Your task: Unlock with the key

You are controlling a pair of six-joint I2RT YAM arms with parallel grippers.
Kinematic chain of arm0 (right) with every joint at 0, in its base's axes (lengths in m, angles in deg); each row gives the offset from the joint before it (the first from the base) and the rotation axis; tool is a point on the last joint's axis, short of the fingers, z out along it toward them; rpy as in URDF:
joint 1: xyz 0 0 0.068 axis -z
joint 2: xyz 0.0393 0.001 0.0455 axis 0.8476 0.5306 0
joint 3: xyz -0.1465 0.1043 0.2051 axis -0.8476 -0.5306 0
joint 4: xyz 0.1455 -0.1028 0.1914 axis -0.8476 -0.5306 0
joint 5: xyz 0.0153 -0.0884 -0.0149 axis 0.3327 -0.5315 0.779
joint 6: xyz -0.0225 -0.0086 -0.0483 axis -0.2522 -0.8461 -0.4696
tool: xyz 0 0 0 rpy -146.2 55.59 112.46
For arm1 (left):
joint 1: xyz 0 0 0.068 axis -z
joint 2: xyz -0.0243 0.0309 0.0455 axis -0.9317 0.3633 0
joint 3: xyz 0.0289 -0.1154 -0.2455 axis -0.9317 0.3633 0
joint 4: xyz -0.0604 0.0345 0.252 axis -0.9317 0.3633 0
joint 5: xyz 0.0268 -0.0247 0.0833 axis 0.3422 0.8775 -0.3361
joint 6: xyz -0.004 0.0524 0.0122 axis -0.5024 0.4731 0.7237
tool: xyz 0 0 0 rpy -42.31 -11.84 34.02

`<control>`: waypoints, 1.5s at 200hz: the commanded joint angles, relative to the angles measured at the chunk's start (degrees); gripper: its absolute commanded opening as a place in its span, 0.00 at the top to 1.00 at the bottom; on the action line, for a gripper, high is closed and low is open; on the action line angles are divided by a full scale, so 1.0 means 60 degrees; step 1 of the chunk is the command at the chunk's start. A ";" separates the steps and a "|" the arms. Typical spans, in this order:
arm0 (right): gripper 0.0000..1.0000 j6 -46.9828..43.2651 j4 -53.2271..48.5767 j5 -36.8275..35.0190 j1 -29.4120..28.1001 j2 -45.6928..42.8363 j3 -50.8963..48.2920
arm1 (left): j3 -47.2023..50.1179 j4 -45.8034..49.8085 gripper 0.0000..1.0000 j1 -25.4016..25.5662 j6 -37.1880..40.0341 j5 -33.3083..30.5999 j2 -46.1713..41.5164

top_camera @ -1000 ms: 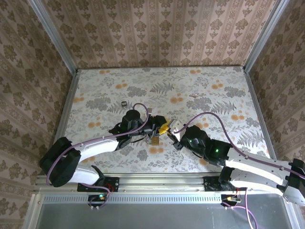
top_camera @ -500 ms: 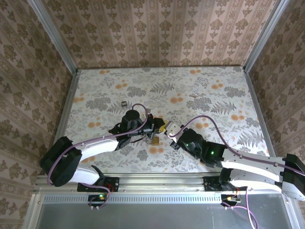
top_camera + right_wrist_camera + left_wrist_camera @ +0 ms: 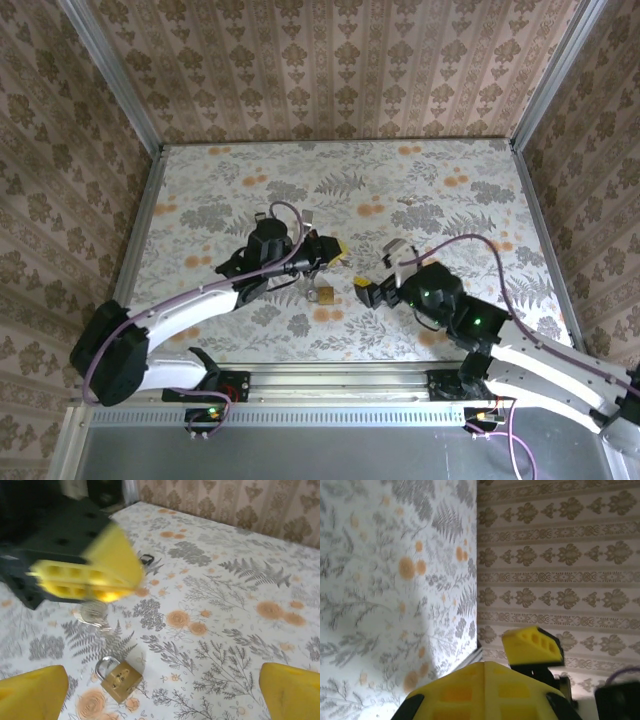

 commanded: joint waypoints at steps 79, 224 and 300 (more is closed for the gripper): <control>0.05 0.7935 0.5510 0.8764 0.2944 0.3296 0.0050 | 0.1082 -0.1390 1.00 0.0333 0.5194 -0.1685 -0.1471; 0.33 0.8318 0.6635 0.8166 0.2166 0.3676 0.0012 | 0.2484 -0.5856 1.00 0.1363 0.4619 -0.4028 -0.1159; 0.47 0.8363 0.6868 0.8058 0.2195 0.4143 0.0245 | 0.2751 -0.6740 1.00 0.1651 0.4197 -0.4227 -0.0710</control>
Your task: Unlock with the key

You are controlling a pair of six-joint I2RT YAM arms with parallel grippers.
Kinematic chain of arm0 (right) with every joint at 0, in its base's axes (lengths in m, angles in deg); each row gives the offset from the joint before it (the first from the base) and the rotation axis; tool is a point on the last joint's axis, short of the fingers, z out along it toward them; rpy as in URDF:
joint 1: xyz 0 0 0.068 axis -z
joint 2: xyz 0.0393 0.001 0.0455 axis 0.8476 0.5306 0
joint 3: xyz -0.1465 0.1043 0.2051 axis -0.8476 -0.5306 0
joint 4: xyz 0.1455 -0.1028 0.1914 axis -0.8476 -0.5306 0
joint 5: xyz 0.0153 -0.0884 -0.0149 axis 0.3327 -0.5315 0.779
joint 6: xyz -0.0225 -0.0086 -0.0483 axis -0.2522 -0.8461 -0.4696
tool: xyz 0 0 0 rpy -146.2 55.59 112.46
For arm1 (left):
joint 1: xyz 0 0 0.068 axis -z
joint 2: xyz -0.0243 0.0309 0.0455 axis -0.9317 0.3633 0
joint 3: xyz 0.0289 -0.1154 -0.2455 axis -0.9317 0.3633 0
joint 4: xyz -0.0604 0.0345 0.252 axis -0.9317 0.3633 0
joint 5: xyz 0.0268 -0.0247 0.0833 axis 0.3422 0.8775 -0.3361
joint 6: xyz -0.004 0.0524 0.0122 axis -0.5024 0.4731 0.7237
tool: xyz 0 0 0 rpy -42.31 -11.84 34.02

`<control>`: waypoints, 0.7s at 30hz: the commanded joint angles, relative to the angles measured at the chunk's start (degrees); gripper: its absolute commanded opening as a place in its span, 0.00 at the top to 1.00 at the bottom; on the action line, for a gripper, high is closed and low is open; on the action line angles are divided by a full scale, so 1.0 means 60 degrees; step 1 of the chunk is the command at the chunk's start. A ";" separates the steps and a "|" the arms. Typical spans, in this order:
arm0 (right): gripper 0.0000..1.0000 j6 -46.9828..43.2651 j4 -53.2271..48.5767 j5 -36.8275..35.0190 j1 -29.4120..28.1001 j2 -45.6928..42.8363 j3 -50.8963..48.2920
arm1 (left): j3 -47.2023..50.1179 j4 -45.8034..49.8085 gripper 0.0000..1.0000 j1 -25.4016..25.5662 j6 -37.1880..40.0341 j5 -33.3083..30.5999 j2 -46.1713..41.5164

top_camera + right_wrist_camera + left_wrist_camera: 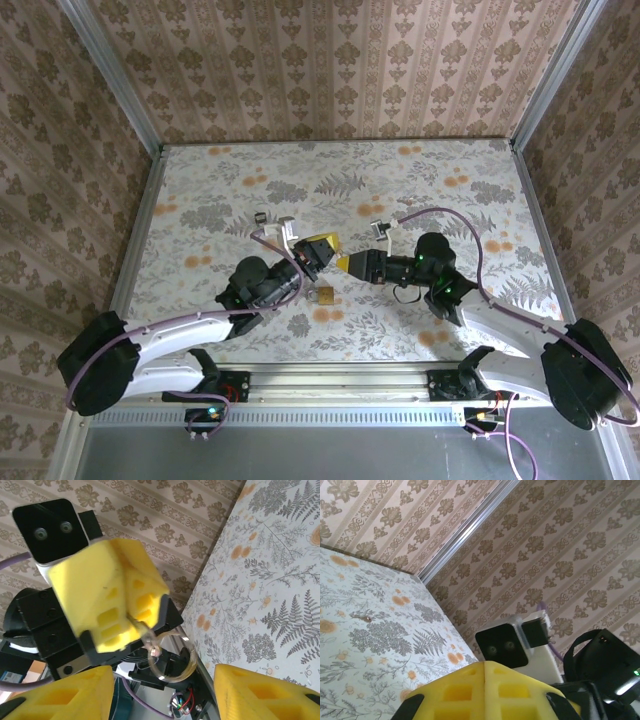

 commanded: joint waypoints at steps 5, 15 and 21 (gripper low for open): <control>0.50 0.0067 0.0474 -0.0156 0.0017 0.0170 0.0469 | 0.0293 -0.0869 1.00 0.0211 -0.0220 -0.0246 0.0065; 0.56 -0.0037 0.0226 -0.0082 0.0050 0.0044 0.0569 | 0.0473 -0.0988 1.00 0.0221 -0.0293 -0.0392 0.0108; 0.60 -0.0035 0.0260 -0.0067 0.0050 0.0092 0.0568 | 0.0429 -0.0989 1.00 0.0224 -0.0322 -0.0338 0.0192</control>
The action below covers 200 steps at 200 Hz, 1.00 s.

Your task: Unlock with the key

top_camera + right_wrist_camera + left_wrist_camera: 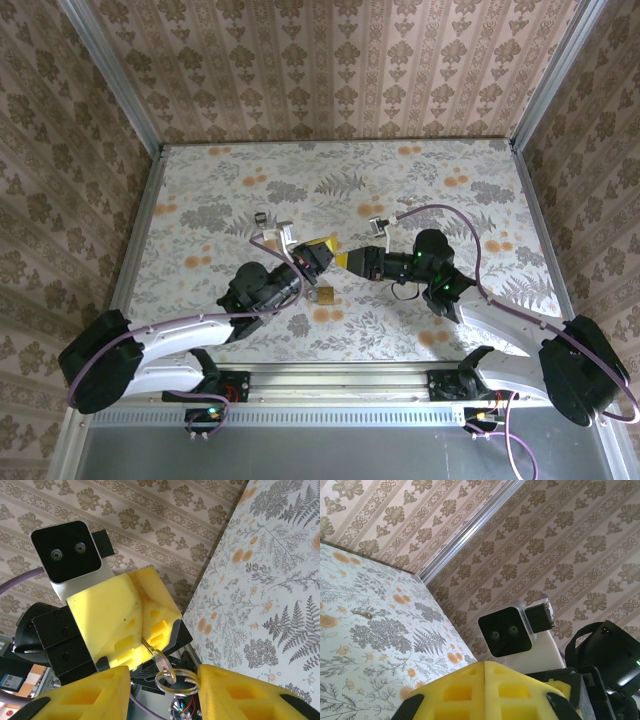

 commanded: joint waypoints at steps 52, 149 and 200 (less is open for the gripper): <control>0.68 -0.0082 0.0252 -0.0024 0.0035 -0.0075 0.0335 | 0.0026 -0.0687 1.00 0.0088 -0.0283 0.0005 0.0291; 0.82 -0.0130 0.0193 -0.0016 0.0042 -0.0120 0.0315 | -0.0007 -0.0809 1.00 0.0081 -0.0338 0.0064 0.0438; 0.92 -0.0204 0.0120 0.0040 0.0064 -0.0291 0.0392 | 0.0069 -0.1022 1.00 0.0098 -0.0450 0.0136 0.0595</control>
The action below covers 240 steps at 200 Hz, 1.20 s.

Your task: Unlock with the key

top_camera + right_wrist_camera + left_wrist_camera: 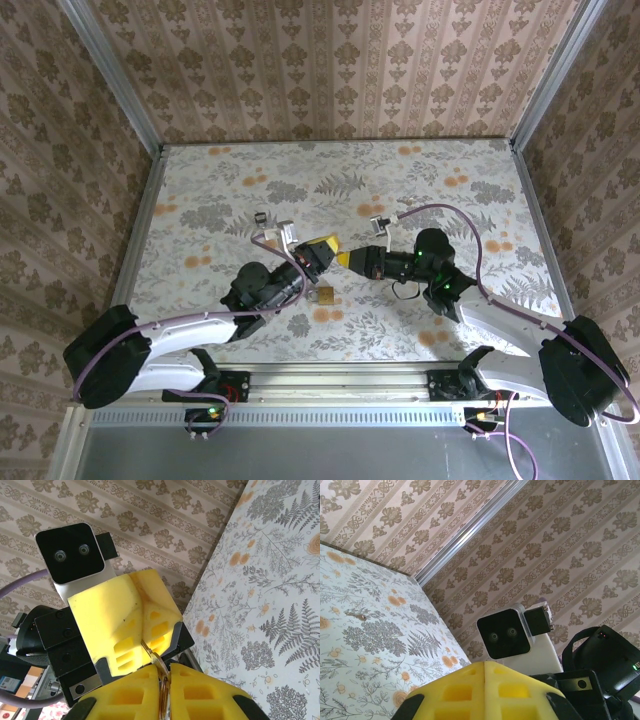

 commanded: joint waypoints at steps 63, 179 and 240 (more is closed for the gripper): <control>1.00 -0.0721 -0.0682 0.0138 0.0018 -0.0958 0.0462 | 0.0188 -0.0667 1.00 0.0026 -0.0645 0.0308 0.0670; 0.84 -0.0870 -0.0923 0.0271 0.0361 -0.1163 0.0242 | 0.0051 -0.0549 1.00 0.0024 -0.0782 0.0683 0.0851; 0.81 -0.0830 -0.0898 0.0288 0.0435 -0.1163 0.0236 | 0.0025 -0.0676 1.00 0.0033 -0.0870 0.0723 0.1007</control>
